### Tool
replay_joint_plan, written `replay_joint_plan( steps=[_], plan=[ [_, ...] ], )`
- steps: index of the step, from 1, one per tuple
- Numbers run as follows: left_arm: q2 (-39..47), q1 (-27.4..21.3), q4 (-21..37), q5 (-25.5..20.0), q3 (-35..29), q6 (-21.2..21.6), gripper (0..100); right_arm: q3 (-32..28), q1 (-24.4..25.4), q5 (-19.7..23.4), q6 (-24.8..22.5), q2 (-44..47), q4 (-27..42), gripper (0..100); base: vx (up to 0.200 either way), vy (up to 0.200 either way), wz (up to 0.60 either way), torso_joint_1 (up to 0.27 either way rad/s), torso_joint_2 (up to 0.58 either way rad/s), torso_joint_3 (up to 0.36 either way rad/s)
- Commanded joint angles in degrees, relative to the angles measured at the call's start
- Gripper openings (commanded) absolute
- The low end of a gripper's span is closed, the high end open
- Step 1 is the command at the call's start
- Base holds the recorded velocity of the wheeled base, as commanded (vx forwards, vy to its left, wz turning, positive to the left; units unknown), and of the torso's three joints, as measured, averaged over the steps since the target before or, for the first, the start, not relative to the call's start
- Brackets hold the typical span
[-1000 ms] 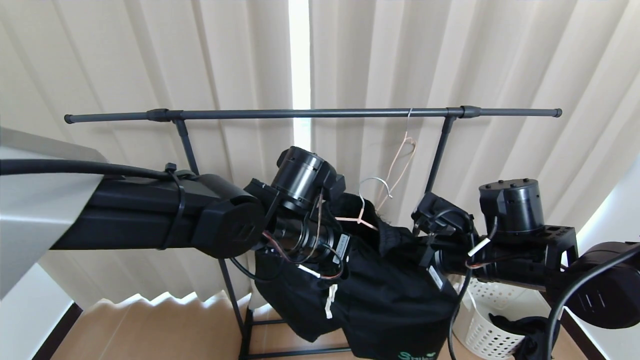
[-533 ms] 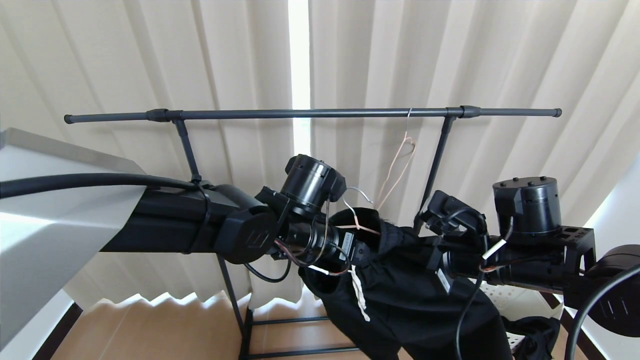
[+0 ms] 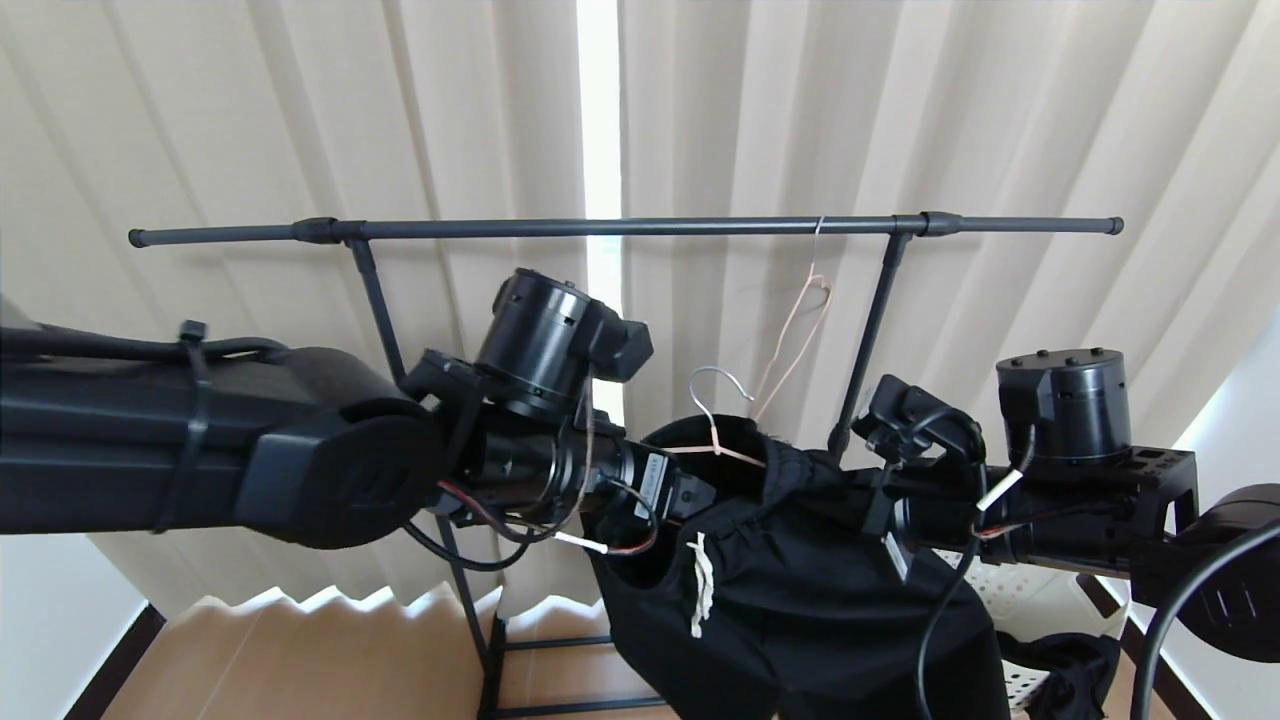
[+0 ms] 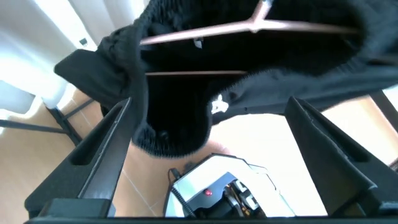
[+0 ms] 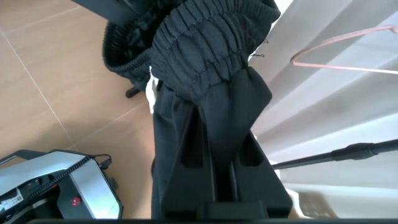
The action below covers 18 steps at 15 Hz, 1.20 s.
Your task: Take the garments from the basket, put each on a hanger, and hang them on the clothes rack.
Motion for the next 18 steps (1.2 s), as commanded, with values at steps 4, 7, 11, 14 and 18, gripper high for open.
replay_joint_plan(
  steps=[4, 7, 11, 14, 18],
  plan=[
    [-14.0, 7.9, -3.9, -6.5, 11.1, 10.1, 100, 0.2, -1.7, 5.8, 0.0, 0.0, -0.1, 0, 0.0, 0.0, 0.0, 0.0, 0.0, 0.0],
    [-17.7, 17.2, -7.7, -17.6, 16.8, 23.9, 100, 1.0, -3.6, 13.6, 0.0, -0.3, -0.2, 0, 0.0, 0.0, 0.0, 0.0, 0.0, 0.0],
    [-17.8, 25.5, -13.8, -35.3, 23.0, 42.4, 100, 4.9, -5.2, 24.5, 0.1, 0.2, -8.0, 0, 0.0, 0.0, 0.0, 0.0, 0.0, 0.0],
    [-15.5, 25.5, -19.5, -36.8, 26.6, 51.2, 100, 5.5, -5.9, 30.0, 0.5, 0.4, -9.2, 0, 0.0, 0.0, 0.0, 0.0, 0.0, 0.0],
    [-12.2, 24.1, -21.1, -40.0, 27.1, 60.3, 100, 5.4, -7.3, 36.2, 2.7, -0.1, -9.5, 0, 0.0, 0.0, 0.0, 0.0, 0.0, 0.0]
  ],
)
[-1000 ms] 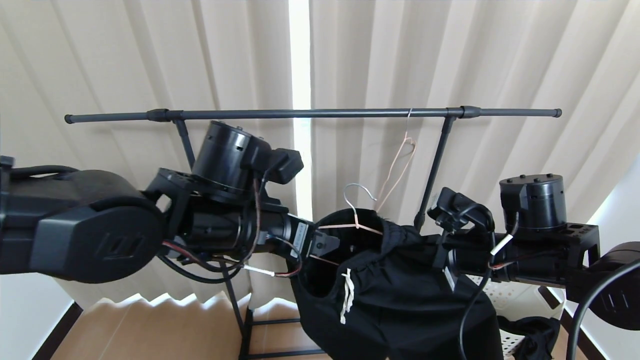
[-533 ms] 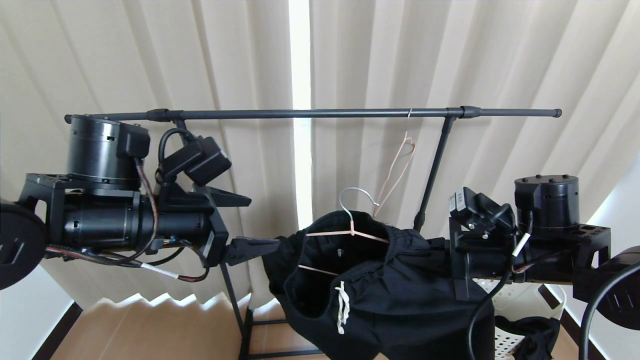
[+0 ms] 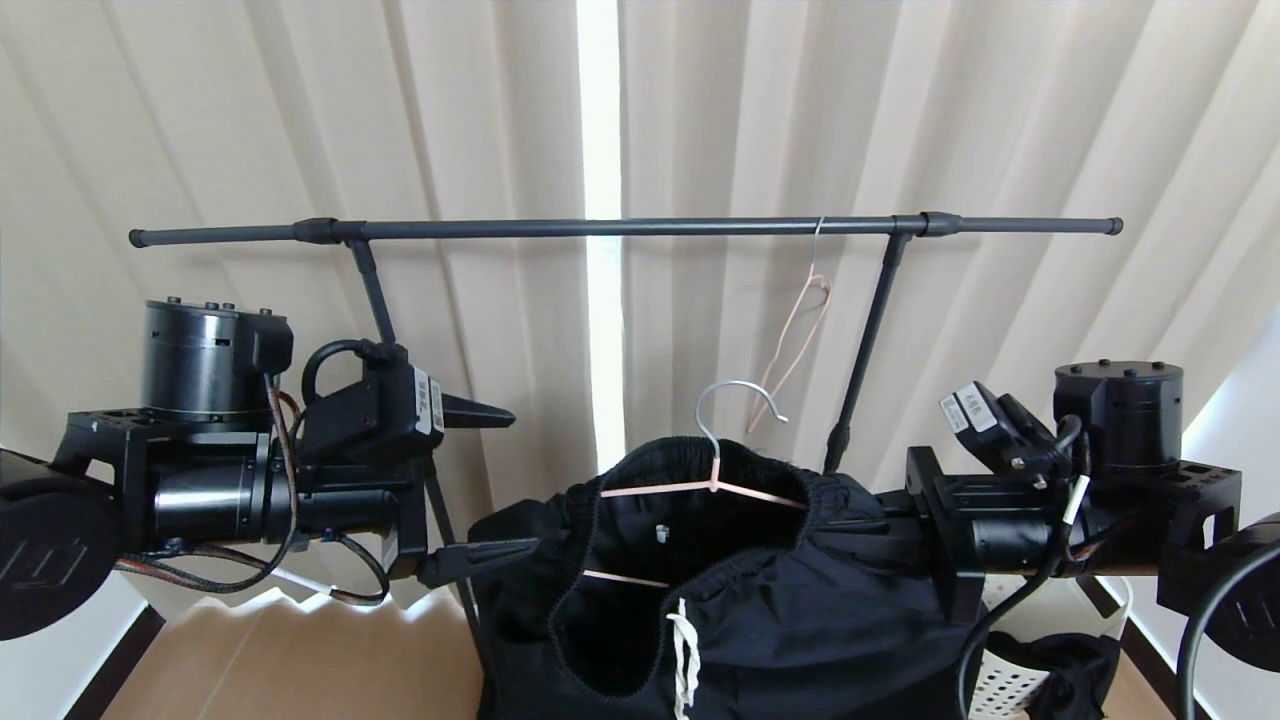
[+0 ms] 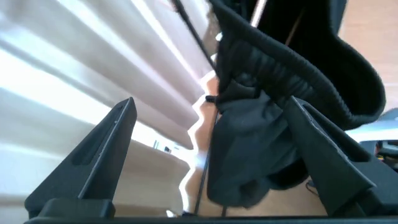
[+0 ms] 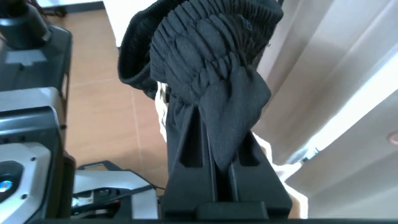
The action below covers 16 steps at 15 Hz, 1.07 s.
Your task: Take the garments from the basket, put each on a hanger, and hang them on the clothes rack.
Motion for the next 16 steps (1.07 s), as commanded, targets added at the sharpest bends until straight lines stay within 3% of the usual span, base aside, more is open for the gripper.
replay_joint_plan(
  steps=[1, 6, 9, 11, 16],
  plan=[
    [2.5, -0.2, -0.5, -0.3, 0.2, 1.7, 100, 0.0, -0.4, 0.8, 0.5, -0.2, -0.2, 0, 0.0, 0.0, 0.0, 0.0, 0.0, 0.0],
    [5.5, -3.5, -1.7, -0.3, 0.5, 2.7, 100, 0.1, -0.4, 2.3, 2.4, -0.2, -1.8, 0, 0.0, 0.0, 0.0, 0.0, 0.0, 0.0],
    [8.5, -5.0, -6.5, -0.2, 0.3, 2.2, 100, 0.3, -0.4, 2.8, 2.6, -0.4, -1.9, 0, 0.0, 0.0, 0.0, 0.0, 0.0, 0.0],
    [10.2, -6.1, -9.4, -0.1, 0.1, 0.8, 100, 0.5, -0.4, 3.6, 2.6, -0.8, -1.9, 0, 0.0, 0.0, 0.0, 0.0, 0.0, 0.0],
    [11.1, -8.5, -9.7, 0.8, -1.9, -4.6, 100, 1.7, -0.4, 5.3, 2.6, -2.8, -2.3, 0, 0.0, 0.0, 0.0, 0.0, 0.0, 0.0]
  ],
)
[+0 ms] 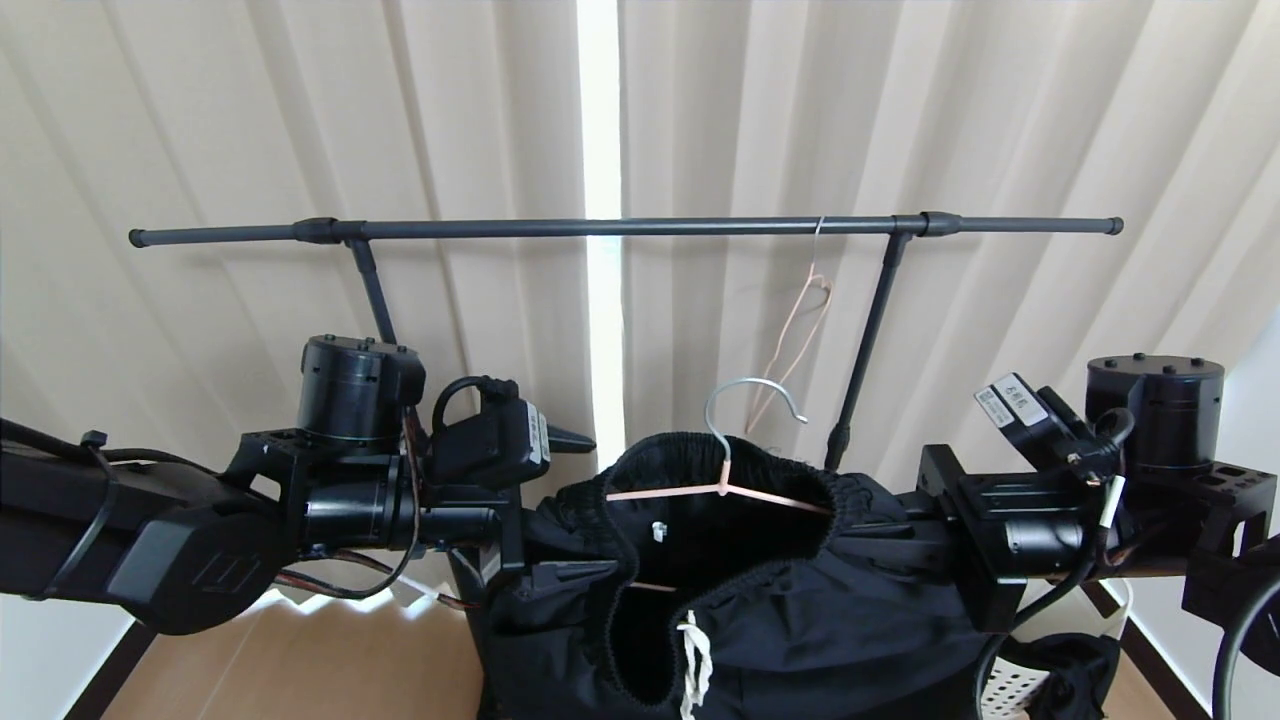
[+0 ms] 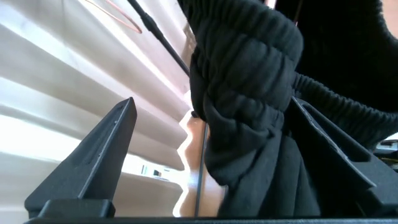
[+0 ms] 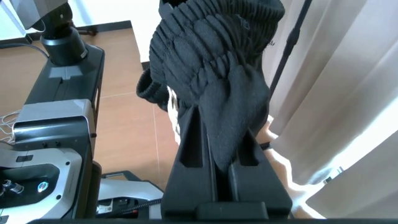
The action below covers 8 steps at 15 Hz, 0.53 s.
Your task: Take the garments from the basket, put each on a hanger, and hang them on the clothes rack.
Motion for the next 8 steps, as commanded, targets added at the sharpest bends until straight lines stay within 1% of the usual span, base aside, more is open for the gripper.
replay_joint_plan(
  steps=[1, 5, 8],
  plan=[
    [0.5, -0.9, 0.1, 0.1, -0.6, -1.0, 100, 0.3, 0.1, 0.1, 0.0, -0.8, -0.1, 0, 0.0, 0.0, 0.0, 0.0, 0.0, 0.0],
    [0.9, -1.5, 0.1, 1.3, -0.5, -1.5, 100, 1.0, 0.1, 2.4, -0.1, -2.3, -0.1, 0, 0.0, 0.0, 0.0, 0.0, 0.0, 0.0],
    [1.1, -2.1, 0.1, 2.1, -0.5, -1.5, 100, 1.3, 0.1, 2.5, -0.1, -2.5, -0.2, 0, 0.0, 0.0, 0.0, 0.0, 0.0, 0.0]
  ],
)
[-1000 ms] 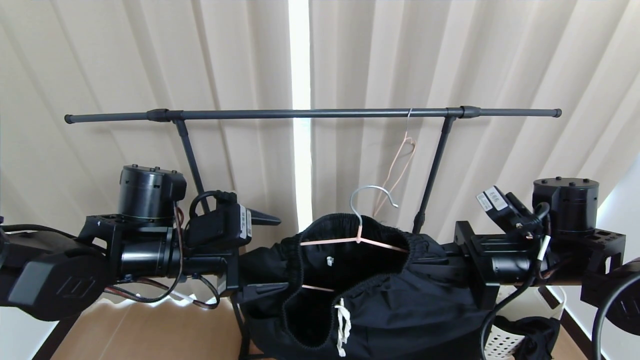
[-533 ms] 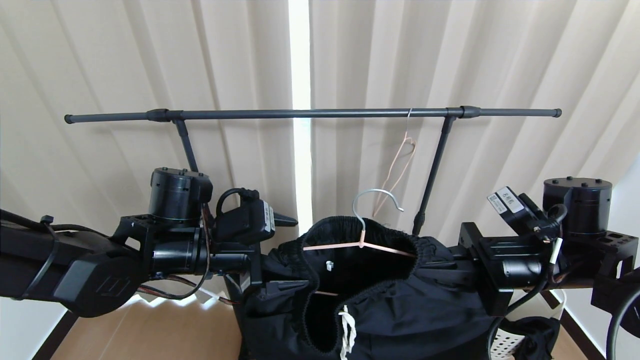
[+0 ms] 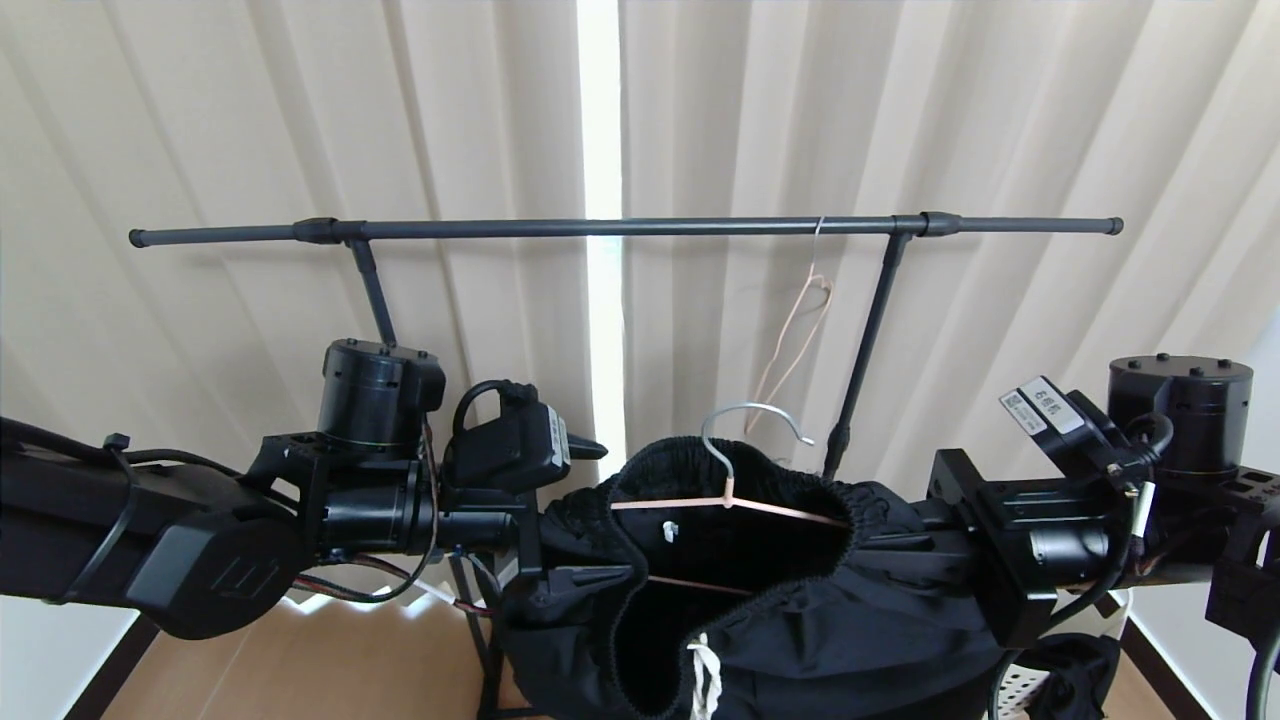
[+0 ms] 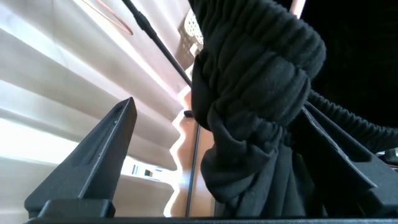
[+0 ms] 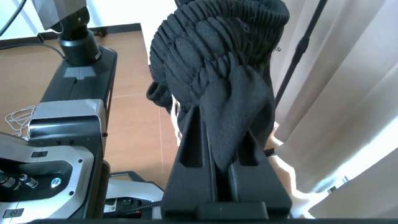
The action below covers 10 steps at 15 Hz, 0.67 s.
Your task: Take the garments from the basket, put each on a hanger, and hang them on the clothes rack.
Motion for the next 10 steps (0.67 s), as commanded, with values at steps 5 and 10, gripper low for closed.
replay_joint_plan(
  steps=[5, 10],
  plan=[
    [-0.1, -0.3, 0.0, 0.0, 0.2, 0.1, 0, 1.0, 0.0, 0.2, -0.1, 1.2, -3.1, 0, 0.0, 0.0, 0.0, 0.0, 0.0, 0.0],
    [-1.1, 0.1, -0.1, 0.0, 0.5, 0.0, 0, 0.1, 0.0, -0.6, -0.1, 2.4, -3.4, 0, 0.0, 0.0, 0.0, 0.0, 0.0, 0.0]
  ],
)
